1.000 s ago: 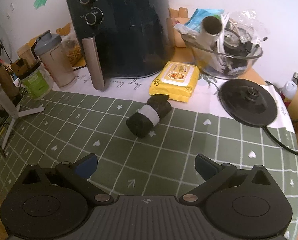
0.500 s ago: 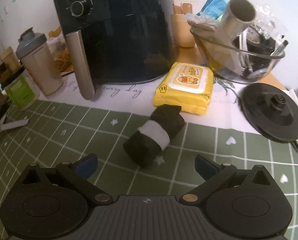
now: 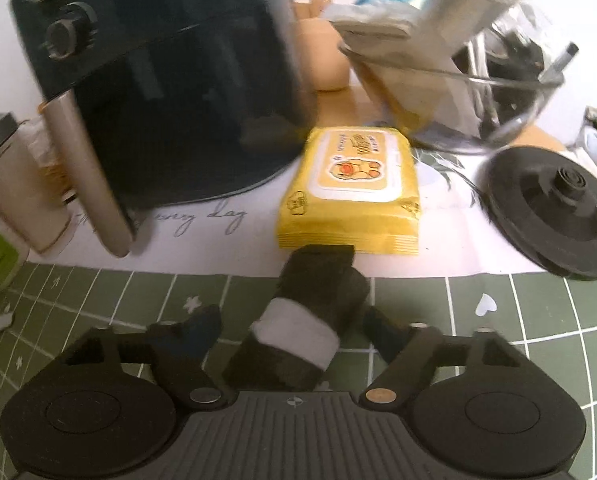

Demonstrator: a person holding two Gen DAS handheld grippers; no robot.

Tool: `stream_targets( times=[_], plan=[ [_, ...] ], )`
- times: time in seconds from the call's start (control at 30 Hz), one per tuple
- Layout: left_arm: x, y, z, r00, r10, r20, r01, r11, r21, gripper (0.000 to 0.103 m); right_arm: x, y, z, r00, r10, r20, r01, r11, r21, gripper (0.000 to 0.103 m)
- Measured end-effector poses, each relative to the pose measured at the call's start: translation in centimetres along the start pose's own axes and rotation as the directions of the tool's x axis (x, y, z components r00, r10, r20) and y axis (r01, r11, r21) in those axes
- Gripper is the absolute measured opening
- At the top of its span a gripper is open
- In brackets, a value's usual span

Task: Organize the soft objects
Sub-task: 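Hold the white strap with the left gripper while the right gripper grasps the black rolled cloth, then lift the black rolled cloth with the right gripper while the left gripper holds the strap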

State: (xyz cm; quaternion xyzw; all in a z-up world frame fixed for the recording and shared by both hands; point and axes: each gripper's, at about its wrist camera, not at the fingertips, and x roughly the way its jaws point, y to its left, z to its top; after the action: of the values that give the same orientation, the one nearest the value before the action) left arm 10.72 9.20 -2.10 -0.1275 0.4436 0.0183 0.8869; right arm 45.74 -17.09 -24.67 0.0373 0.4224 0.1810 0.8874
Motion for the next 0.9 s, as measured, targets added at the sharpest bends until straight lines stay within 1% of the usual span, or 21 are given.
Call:
stream_targets(
  times=[0.03, 0.23, 0.4, 0.53, 0.73, 0.9],
  plan=[
    [0.0, 0.0, 0.0, 1.0, -0.002, 0.0, 0.002, 1.0, -0.001, 0.003, -0.1, 0.0, 0.0, 1.0, -0.005, -0.002, 0.005, 1.0, -0.011, 0.061],
    [0.4, -0.2, -0.1, 1.0, -0.015, -0.005, 0.015, 1.0, 0.0, 0.003, -0.3, 0.4, 0.1, 0.999, -0.008, -0.05, 0.004, 0.997, -0.081, 0.049],
    [0.7, -0.5, 0.0, 1.0, -0.018, -0.008, 0.018, 1.0, 0.003, 0.003, -0.3, 0.9, 0.4, 0.997, -0.026, -0.079, 0.015, 0.99, -0.138, 0.048],
    [0.6, -0.7, -0.1, 1.0, -0.025, -0.009, 0.025, 1.0, 0.01, 0.003, -0.5, 1.5, 0.3, 0.995, -0.063, -0.081, 0.047, 0.981, -0.188, 0.047],
    [0.6, -1.0, 0.0, 0.999, -0.041, -0.003, 0.042, 0.999, 0.026, 0.003, -2.4, 1.9, 0.1, 0.997, -0.017, -0.073, -0.001, 0.972, -0.235, 0.046],
    [0.5, -1.5, 0.2, 0.998, -0.064, 0.006, 0.064, 0.997, 0.048, 0.003, -4.5, 1.8, 0.5, 0.998, 0.012, -0.063, -0.027, 0.969, -0.246, 0.046]
  ],
)
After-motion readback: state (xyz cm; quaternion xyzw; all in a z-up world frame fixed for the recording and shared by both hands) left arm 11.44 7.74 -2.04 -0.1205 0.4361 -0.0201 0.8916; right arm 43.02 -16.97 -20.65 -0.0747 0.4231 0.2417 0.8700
